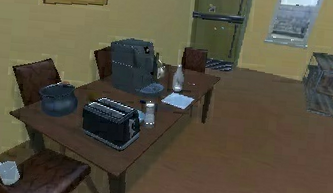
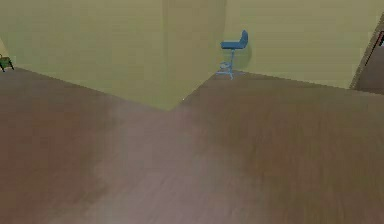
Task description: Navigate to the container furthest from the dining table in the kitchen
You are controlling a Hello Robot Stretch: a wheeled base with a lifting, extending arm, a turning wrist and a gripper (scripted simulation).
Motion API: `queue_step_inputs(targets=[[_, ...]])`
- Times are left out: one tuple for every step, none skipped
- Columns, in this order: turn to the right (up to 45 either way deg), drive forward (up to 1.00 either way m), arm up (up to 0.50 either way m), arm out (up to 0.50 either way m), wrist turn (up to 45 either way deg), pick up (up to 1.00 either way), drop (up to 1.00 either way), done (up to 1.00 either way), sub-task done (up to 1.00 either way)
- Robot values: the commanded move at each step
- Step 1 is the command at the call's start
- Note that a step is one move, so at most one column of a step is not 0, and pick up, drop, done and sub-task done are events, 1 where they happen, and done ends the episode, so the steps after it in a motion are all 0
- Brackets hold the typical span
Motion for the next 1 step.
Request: queue_step_inputs(targets=[[6.0, 0.00, 0.00, 0.00, 0.0, 0.00, 0.00, 0.00, 0.00]])
